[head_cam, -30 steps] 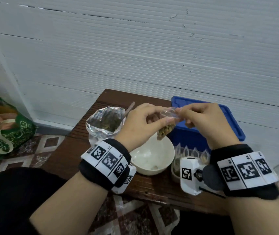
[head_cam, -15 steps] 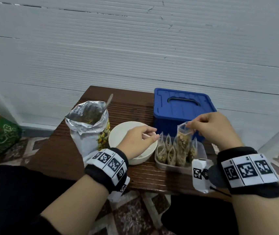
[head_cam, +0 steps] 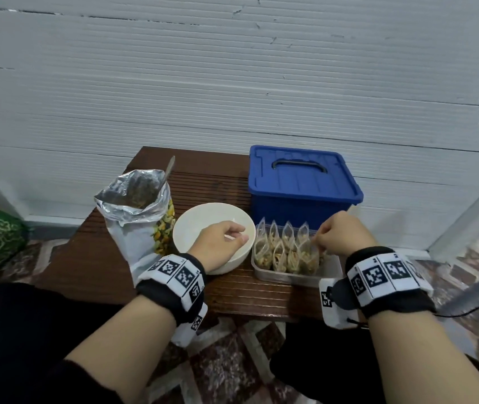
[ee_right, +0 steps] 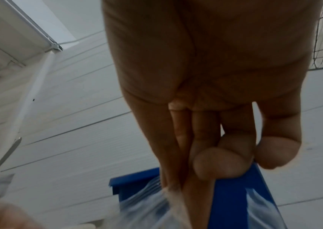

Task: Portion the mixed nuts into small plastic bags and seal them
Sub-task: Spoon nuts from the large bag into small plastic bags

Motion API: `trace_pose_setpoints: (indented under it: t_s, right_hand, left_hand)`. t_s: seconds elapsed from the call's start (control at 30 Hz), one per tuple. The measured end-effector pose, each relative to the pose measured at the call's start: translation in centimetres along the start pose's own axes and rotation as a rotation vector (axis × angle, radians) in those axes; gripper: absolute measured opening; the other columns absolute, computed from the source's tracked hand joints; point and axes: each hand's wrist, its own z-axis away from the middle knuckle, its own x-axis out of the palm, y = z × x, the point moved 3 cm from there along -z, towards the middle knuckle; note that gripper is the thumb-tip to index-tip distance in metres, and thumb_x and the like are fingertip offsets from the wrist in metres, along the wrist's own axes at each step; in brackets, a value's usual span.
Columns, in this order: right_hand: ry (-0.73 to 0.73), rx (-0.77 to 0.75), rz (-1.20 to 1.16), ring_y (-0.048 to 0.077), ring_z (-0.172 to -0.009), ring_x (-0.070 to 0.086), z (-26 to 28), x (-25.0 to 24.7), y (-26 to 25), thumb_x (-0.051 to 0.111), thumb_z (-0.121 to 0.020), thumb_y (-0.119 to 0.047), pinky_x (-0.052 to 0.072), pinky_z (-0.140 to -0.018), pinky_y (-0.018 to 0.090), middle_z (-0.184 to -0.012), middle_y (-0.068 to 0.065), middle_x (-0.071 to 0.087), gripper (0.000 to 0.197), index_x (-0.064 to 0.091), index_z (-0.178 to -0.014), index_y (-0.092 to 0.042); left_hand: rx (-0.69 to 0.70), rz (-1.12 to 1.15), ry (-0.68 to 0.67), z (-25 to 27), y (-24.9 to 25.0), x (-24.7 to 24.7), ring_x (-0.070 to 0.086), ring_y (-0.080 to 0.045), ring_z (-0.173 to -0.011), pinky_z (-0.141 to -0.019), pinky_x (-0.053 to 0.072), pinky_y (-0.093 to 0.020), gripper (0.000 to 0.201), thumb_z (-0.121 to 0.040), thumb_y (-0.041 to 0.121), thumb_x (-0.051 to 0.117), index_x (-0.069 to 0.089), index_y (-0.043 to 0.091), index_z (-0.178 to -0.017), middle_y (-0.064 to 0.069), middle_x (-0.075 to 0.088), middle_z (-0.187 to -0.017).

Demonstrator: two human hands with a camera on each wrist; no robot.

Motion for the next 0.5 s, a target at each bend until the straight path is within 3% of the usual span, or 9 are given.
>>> trace_pose_setpoints:
  t_s: [0.03, 0.1, 0.2, 0.33, 0.5]
  right_hand:
    - [-0.014, 0.01, 0.003, 0.024, -0.077, 0.066, -0.1, 0.3, 0.1, 0.06, -0.086, -0.009, 0.056, -0.076, 0.034, -0.079, 0.011, 0.071, 0.018, 0.075, -0.077, -0.004]
    - [-0.039, 0.025, 0.017, 0.023, -0.078, 0.066, -0.3, 0.8, 0.3, 0.06, -0.087, -0.012, 0.055, -0.075, 0.032, -0.079, 0.01, 0.07, 0.017, 0.073, -0.078, -0.006]
    - [-0.048, 0.034, 0.027, 0.022, -0.077, 0.066, -0.5, 0.9, 0.4, 0.063, -0.087, -0.015, 0.053, -0.072, 0.031, -0.077, 0.009, 0.07, 0.017, 0.072, -0.076, -0.007]
    - [-0.031, 0.037, 0.023, 0.023, -0.076, 0.067, -0.7, 0.7, 0.2, 0.063, -0.086, -0.015, 0.055, -0.074, 0.033, -0.077, 0.011, 0.071, 0.017, 0.073, -0.076, -0.005]
    - [-0.028, 0.038, 0.025, 0.023, -0.08, 0.066, -0.7, 0.5, -0.1, 0.064, -0.086, -0.016, 0.055, -0.077, 0.034, -0.082, 0.01, 0.07, 0.015, 0.073, -0.079, -0.007]
  left_hand:
    - [-0.008, -0.002, 0.012, 0.0, -0.1, -0.1, 0.057, -0.01, -0.097, -0.084, 0.04, -0.013, 0.028, -0.093, 0.028, 0.062, 0.063, 0.018, -0.119, 0.008, 0.061, -0.101]
    - [-0.022, -0.031, 0.05, -0.2, -0.3, -0.5, 0.057, -0.013, -0.103, -0.091, 0.04, -0.018, 0.028, -0.093, 0.026, 0.062, 0.064, 0.017, -0.119, 0.006, 0.063, -0.105]
    - [-0.047, -0.151, 0.075, -0.6, -1.0, -1.0, 0.055, -0.015, -0.113, -0.098, 0.037, -0.024, 0.034, -0.091, 0.025, 0.064, 0.061, 0.016, -0.124, 0.0, 0.062, -0.124]
    - [-0.126, -0.361, -0.007, -1.2, -2.1, -1.0, 0.044, -0.021, -0.131, -0.111, 0.033, -0.037, 0.056, -0.088, 0.033, 0.067, 0.049, 0.019, -0.138, -0.002, 0.048, -0.143]
    - [-0.15, -0.433, -0.101, -1.7, -2.4, -0.3, 0.047, -0.021, -0.126, -0.108, 0.038, -0.04, 0.066, -0.082, 0.036, 0.073, 0.045, 0.022, -0.14, -0.002, 0.05, -0.14]
